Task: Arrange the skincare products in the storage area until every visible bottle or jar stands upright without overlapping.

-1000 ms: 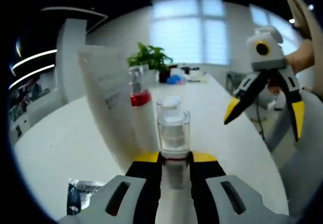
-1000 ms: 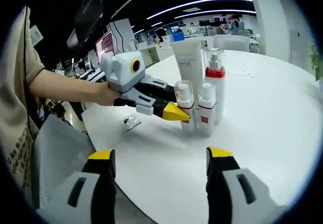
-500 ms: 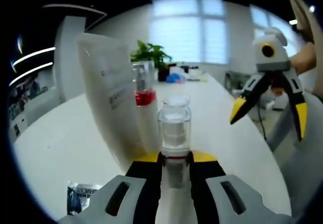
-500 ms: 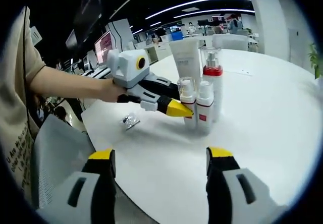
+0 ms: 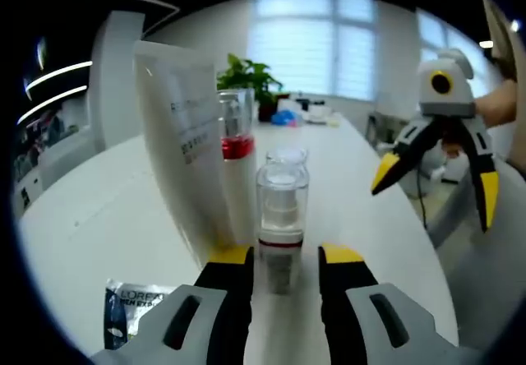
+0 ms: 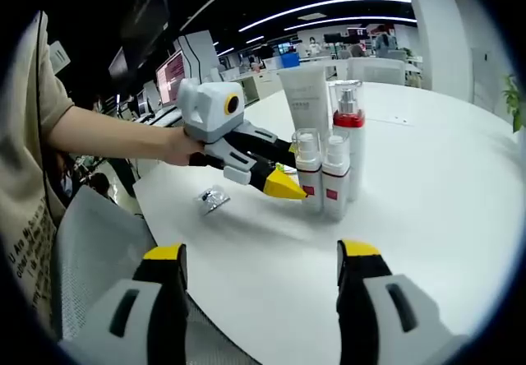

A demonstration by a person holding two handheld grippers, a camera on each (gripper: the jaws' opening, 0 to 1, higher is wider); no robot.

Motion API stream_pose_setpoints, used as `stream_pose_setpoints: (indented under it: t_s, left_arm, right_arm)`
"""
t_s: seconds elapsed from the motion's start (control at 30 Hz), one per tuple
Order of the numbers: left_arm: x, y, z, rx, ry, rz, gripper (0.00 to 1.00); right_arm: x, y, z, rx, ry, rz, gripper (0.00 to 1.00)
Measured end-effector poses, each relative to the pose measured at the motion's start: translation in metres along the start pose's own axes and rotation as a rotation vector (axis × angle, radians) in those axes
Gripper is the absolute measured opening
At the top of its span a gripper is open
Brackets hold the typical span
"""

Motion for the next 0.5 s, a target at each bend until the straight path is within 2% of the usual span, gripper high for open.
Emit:
stream_pose_setpoints:
  t_s: [0.17,0.3,0.5]
  left_arm:
    - [0.002,0.011,0.001,-0.023,0.017,-0.023,0.34]
    - [0.006,0.021,0.003,-0.045,0.052,-0.048,0.42]
    - [0.016,0.042,0.015,-0.108,0.145,-0.091,0.52]
  right_arm:
    - [-0.003,0.003,-0.002,0.008,0.007,-0.002,0.74]
    - [-0.006,0.005,-0.001,0.013,0.014,0.000,0.75]
    - [-0.014,0.007,0.001,0.021,0.025,-0.008,0.76]
Point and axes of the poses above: the point that each gripper's makers call its tool centre point, and the gripper's own axes: y roughly backward along the fingers, x roughly to its right, z roughly out of its underside, the point moved 3 cm from there along y, roughly backward along the fingers, and after that the axes turned 10 degrees about -y, right-handed, at the moved point
